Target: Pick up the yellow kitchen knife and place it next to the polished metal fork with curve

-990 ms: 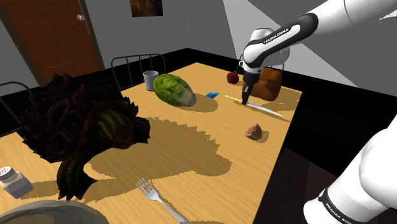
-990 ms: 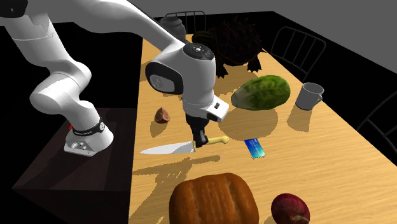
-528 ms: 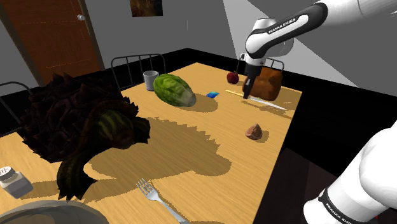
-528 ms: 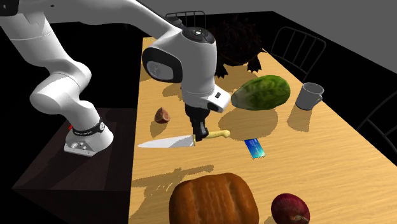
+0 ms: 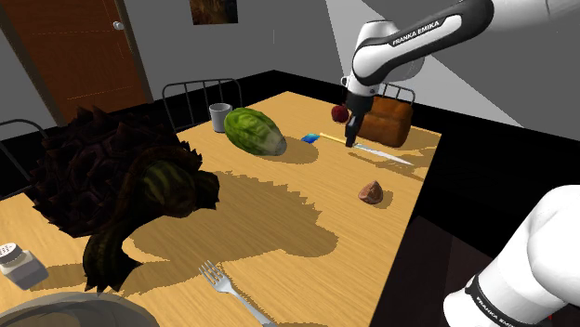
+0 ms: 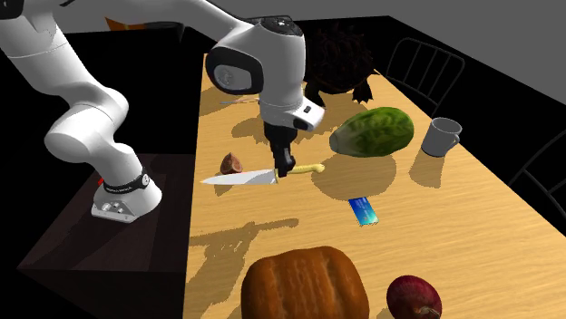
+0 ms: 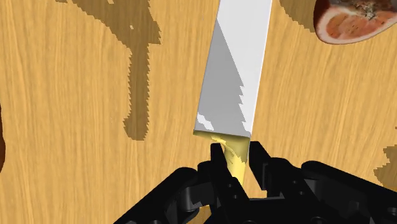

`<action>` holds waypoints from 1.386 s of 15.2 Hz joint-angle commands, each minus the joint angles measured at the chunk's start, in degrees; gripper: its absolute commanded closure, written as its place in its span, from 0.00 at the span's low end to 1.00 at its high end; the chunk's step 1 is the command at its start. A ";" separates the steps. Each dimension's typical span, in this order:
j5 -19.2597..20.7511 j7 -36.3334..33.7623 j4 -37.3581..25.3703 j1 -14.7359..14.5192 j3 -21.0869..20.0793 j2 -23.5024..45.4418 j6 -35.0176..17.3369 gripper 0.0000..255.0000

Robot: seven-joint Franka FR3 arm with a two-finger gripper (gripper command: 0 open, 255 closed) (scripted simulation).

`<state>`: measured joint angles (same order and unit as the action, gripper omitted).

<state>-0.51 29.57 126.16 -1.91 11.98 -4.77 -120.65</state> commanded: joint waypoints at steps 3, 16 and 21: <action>0.03 -5.86 2.78 -2.55 -3.17 -2.31 -0.60 1.00; -1.73 -24.33 3.00 -11.11 -14.09 -2.34 -1.22 1.00; -2.00 -31.39 0.13 -14.33 -18.07 0.19 -1.11 1.00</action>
<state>-2.49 -0.45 127.41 -15.69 -5.42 -4.99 -122.42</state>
